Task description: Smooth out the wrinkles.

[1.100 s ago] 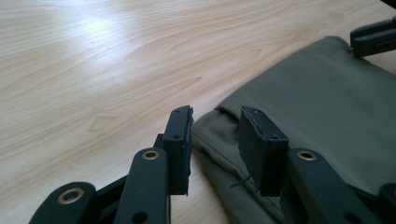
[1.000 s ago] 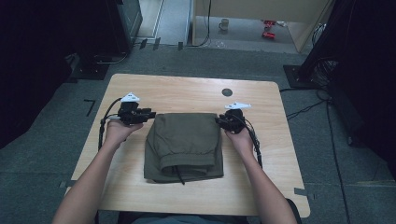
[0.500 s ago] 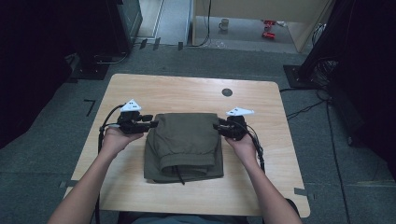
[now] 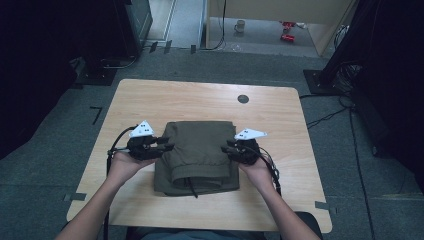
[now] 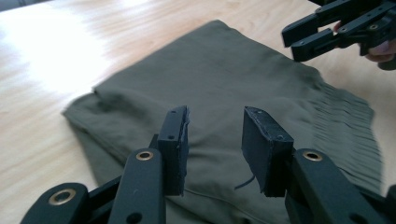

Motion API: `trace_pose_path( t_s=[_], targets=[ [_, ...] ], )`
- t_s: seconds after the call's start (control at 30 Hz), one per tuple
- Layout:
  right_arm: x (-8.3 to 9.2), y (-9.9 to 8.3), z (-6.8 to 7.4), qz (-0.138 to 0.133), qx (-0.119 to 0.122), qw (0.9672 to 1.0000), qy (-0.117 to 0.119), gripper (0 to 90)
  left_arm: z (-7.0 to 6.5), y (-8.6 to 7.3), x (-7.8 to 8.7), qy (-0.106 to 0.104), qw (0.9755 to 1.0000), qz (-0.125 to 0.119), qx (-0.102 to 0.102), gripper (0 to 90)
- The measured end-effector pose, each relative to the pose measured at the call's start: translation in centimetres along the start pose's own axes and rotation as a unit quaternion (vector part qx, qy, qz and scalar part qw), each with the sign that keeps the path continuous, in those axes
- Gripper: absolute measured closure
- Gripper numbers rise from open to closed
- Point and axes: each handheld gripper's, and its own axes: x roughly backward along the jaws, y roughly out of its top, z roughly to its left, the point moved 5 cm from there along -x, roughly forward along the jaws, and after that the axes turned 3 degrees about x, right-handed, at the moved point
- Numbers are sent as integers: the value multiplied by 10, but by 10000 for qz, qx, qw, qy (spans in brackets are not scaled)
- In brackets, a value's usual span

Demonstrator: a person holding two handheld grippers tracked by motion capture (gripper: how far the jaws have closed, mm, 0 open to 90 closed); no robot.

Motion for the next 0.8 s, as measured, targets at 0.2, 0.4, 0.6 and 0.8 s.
trace_pose_path(
  t_s=[0.2,0.4,0.6,0.8],
  targets=[
    [4,-5,26,9,149,9997,210,714,-26,-10,-2,-278,9995,84,-114,652],
    [5,-14,47,121,261,9985,458,741,-46,-25,-6,-499,9981,239,-270,655],
    [3,-33,58,182,594,9969,481,695,-47,-44,-14,-580,9966,542,-231,645],
    [-3,-43,60,221,594,9965,536,681,-48,-60,-22,-265,9958,739,-478,670]
  ],
)
